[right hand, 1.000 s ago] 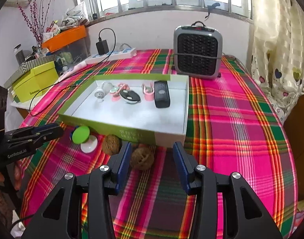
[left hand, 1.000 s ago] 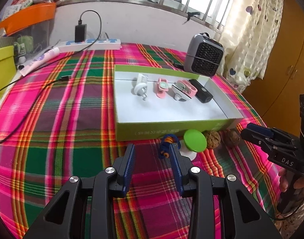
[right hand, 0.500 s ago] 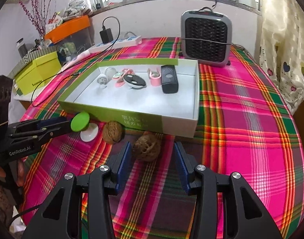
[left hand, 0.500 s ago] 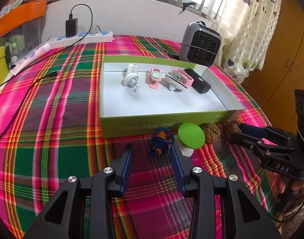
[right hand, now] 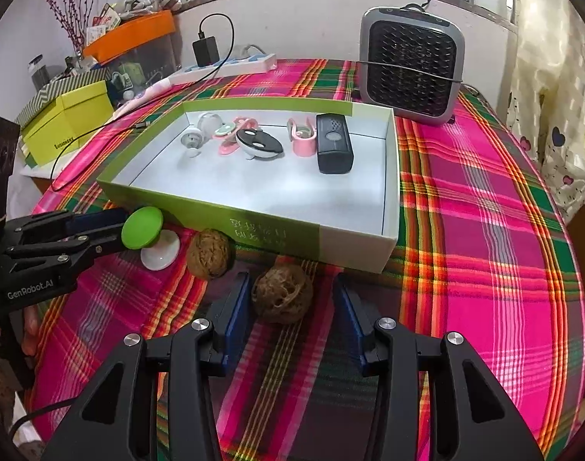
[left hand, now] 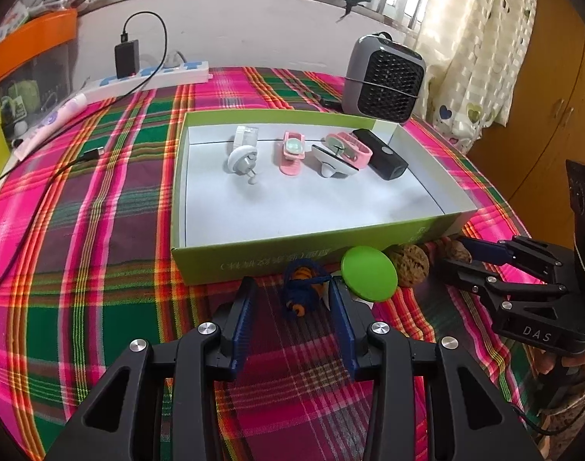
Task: Organize objects
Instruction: 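Move the left tool toward the blue-and-orange rope toy while the right tool approaches a walnut, then close the left tool on the blue rope toy while the right tool grasps the walnut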
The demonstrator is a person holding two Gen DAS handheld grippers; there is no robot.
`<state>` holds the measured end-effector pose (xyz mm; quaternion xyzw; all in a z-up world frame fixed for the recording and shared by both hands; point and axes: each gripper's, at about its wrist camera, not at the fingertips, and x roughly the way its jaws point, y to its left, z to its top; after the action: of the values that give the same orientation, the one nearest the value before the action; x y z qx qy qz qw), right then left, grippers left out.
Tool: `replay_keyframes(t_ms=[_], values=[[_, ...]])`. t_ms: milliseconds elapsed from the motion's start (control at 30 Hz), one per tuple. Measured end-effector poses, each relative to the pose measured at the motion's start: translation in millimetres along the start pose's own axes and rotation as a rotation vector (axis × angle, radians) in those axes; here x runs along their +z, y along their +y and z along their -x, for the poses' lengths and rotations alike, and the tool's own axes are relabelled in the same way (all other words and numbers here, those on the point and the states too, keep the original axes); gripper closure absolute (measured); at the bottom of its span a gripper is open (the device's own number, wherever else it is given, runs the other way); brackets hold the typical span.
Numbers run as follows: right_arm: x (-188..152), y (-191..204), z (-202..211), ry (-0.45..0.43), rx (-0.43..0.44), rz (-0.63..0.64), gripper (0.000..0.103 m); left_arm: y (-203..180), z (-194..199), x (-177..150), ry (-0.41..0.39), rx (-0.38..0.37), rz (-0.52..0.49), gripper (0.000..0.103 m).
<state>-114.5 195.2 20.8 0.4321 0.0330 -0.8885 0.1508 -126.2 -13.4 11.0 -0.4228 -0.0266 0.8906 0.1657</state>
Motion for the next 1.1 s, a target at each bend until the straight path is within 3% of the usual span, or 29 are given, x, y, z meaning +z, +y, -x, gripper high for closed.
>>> replay_keyframes(t_ms=[233, 600, 767, 1100], values=[[-0.2, 2.9, -0.1, 0.001, -0.016, 0.020, 0.058, -2.0, -0.9, 0.2, 0.002, 0.018, -0.007, 0.067], [-0.3, 4.9, 0.2, 0.003, -0.029, 0.033, 0.064, -4.1, -1.3, -0.5, 0.005, 0.028, -0.018, 0.084], [-0.4, 5.3, 0.1, 0.002, -0.034, 0.035, 0.071, -5.1, -1.5, -1.2, 0.005, 0.027, -0.017, 0.085], [0.0, 4.5, 0.6, 0.001, -0.031, 0.032, 0.072, -5.0, -1.8, -1.5, 0.005, 0.029, -0.019, 0.086]])
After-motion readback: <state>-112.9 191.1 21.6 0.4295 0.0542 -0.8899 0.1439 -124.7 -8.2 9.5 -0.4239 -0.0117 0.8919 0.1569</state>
